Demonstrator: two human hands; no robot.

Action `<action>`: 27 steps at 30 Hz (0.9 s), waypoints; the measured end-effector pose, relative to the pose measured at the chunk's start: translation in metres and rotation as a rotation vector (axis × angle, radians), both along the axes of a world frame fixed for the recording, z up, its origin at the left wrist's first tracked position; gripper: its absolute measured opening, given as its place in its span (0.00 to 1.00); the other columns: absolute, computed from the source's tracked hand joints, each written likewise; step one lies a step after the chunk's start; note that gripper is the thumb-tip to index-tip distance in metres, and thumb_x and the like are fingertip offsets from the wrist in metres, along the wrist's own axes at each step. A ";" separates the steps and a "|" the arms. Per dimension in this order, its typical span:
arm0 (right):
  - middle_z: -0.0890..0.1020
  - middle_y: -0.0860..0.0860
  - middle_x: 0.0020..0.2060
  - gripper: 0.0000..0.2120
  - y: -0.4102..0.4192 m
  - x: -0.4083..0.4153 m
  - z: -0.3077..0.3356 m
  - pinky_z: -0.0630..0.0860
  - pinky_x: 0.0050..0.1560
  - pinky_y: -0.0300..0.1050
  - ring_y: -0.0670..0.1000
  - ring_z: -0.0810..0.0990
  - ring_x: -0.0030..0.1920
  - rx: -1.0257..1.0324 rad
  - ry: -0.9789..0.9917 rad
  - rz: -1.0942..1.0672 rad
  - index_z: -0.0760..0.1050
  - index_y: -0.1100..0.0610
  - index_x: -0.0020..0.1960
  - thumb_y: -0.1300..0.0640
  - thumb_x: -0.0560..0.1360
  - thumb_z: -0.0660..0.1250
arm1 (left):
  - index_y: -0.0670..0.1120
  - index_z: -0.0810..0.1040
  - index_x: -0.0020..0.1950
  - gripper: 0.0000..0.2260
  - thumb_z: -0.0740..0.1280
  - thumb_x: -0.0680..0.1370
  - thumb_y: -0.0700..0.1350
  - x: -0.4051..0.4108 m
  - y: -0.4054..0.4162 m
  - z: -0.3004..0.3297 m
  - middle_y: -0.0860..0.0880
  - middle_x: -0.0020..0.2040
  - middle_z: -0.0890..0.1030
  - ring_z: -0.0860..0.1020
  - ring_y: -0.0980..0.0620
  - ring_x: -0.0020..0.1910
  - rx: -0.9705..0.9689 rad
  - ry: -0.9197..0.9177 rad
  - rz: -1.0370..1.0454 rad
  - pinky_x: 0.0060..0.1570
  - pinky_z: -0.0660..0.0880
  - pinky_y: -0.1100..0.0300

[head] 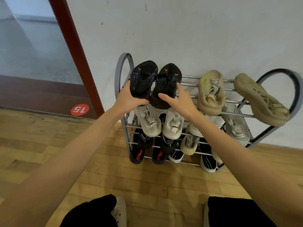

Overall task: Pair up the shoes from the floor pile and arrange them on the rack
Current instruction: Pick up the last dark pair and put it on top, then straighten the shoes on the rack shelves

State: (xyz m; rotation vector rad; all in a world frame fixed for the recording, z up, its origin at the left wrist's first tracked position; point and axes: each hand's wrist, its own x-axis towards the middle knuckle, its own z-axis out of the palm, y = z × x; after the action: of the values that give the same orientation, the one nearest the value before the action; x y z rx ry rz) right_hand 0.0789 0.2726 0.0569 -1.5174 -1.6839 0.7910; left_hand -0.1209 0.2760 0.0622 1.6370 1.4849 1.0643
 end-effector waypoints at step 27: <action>0.69 0.62 0.66 0.20 -0.076 0.097 0.029 0.68 0.65 0.55 0.60 0.69 0.65 0.523 -0.525 -0.009 0.72 0.62 0.64 0.60 0.73 0.66 | 0.43 0.73 0.66 0.22 0.71 0.73 0.45 0.089 -0.042 0.019 0.42 0.64 0.70 0.69 0.46 0.65 0.474 0.330 0.110 0.65 0.67 0.58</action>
State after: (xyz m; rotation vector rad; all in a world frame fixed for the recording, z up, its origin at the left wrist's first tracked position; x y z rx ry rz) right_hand 0.1760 0.1962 0.0863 -1.4140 -2.0434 -0.0879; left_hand -0.0315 0.2343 0.0811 2.1638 1.6297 1.3311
